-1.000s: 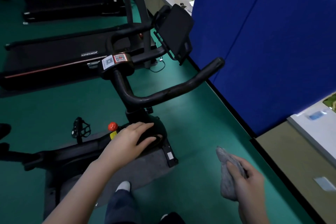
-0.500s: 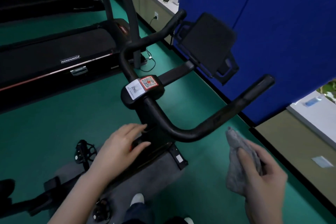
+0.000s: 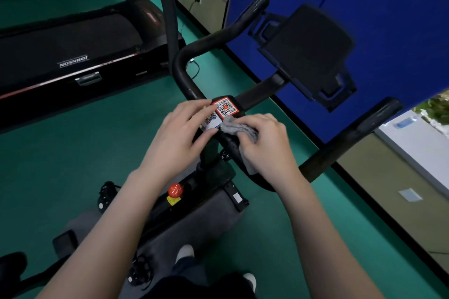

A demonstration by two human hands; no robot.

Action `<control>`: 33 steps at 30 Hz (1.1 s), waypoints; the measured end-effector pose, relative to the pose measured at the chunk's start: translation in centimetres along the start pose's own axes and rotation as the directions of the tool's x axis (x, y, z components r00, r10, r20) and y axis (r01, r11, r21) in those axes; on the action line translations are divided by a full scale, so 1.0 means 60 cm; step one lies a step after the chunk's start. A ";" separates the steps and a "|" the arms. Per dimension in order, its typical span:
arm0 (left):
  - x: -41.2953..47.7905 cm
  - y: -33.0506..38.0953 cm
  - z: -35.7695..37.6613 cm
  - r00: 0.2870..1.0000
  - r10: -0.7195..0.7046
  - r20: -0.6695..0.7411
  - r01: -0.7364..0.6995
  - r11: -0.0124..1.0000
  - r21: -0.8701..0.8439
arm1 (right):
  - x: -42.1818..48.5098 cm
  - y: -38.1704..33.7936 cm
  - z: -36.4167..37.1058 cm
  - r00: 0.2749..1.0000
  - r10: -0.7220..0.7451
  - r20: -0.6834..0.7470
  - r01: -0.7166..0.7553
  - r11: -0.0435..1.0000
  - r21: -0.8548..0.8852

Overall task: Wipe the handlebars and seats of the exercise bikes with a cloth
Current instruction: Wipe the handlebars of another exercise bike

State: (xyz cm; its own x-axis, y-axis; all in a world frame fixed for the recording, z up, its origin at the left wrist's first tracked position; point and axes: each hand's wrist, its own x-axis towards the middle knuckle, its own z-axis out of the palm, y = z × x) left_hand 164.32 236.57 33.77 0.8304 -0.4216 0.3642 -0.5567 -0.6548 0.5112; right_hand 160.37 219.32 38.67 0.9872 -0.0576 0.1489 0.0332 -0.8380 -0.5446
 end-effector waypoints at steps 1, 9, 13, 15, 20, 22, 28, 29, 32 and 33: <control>0.004 -0.001 0.004 1.000 -0.005 0.002 0.005 1.000 -0.004 | 0.003 0.001 0.007 1.000 0.000 0.024 0.001 0.999 -0.037; 0.007 -0.013 0.027 0.996 -0.032 -0.079 0.021 0.991 -0.134 | -0.035 0.036 -0.032 0.983 -0.017 0.184 0.036 0.994 -0.104; 0.008 -0.009 0.026 0.994 -0.058 -0.091 0.041 0.984 -0.176 | -0.041 0.041 -0.037 0.995 -0.072 0.064 0.076 0.996 -0.055; 0.009 -0.007 0.024 0.994 -0.056 -0.094 0.038 0.983 -0.182 | -0.027 0.023 -0.021 0.984 -0.176 0.023 0.177 0.982 -0.065; 0.012 -0.005 0.019 0.995 -0.067 -0.071 0.055 0.986 -0.159 | -0.005 0.010 -0.009 0.890 -0.361 0.277 0.412 0.898 -0.153; 0.012 -0.003 0.018 0.995 -0.076 -0.065 0.066 0.986 -0.150 | -0.009 0.024 -0.025 0.849 -0.375 0.373 0.449 0.884 -0.132; 0.007 0.001 0.022 0.990 -0.125 -0.069 0.112 0.980 -0.166 | -0.021 0.061 -0.073 0.806 -0.341 0.483 0.340 0.936 0.093; 0.007 0.002 0.022 0.989 -0.131 -0.069 0.118 0.978 -0.170 | -0.022 0.066 -0.079 0.849 -0.306 0.431 0.270 0.952 0.143; 0.006 0.003 0.025 0.987 -0.141 -0.079 0.124 0.975 -0.186 | -0.013 0.082 -0.081 0.974 -0.094 0.207 0.047 0.974 0.221; 0.005 0.004 0.026 0.987 -0.141 -0.081 0.124 0.974 -0.188 | -0.005 0.085 -0.073 0.986 -0.035 0.164 0.000 0.978 0.207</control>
State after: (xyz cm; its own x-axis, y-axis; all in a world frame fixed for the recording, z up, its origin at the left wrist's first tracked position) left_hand 164.49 235.30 32.80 0.8960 -0.2728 0.3503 -0.4438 -0.5727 0.6893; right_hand 159.53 212.68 39.44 0.9977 0.0610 0.0306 0.0648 -0.7077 -0.7035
